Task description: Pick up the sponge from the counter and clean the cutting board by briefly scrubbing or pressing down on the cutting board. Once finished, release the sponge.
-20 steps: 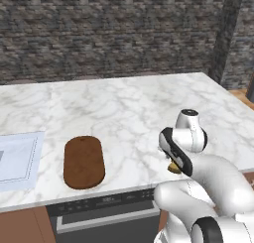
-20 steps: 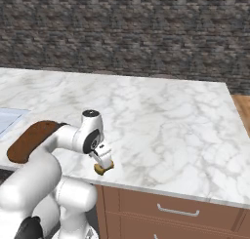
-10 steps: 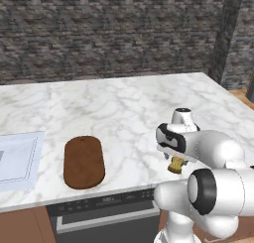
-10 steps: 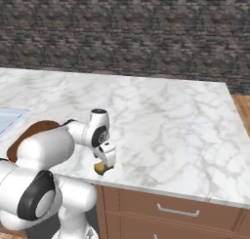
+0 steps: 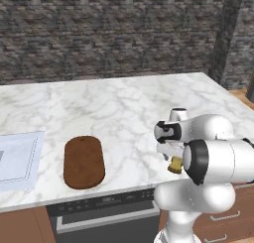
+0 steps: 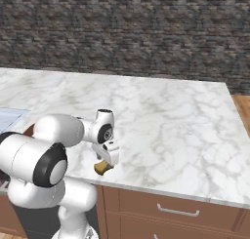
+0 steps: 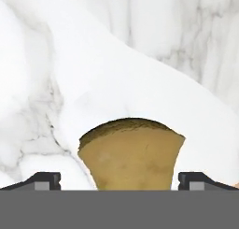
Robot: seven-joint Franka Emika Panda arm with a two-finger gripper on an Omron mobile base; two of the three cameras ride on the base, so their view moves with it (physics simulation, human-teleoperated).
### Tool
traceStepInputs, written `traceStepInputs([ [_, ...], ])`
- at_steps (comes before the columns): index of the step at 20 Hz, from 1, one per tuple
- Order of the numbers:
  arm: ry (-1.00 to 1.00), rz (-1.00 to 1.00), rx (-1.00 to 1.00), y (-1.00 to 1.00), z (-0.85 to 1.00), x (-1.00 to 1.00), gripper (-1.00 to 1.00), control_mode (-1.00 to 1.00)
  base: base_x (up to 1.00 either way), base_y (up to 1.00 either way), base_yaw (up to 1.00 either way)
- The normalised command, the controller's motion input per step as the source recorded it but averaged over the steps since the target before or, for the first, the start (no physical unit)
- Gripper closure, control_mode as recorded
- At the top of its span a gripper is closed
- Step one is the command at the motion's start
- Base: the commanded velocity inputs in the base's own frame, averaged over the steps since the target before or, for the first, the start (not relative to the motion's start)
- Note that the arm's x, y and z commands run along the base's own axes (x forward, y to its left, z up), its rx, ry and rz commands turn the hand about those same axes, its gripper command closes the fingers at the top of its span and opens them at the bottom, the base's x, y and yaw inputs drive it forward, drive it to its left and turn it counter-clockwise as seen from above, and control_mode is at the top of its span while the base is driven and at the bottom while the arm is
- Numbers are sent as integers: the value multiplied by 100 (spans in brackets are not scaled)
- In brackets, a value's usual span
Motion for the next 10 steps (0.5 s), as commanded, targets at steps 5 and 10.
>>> traceStepInputs([
  [5,0,0,0,-2,-19,-5,-100,-100,0,0,0],
  [10,0,0,0,0,-14,0,-100,-100,0,0,0],
])
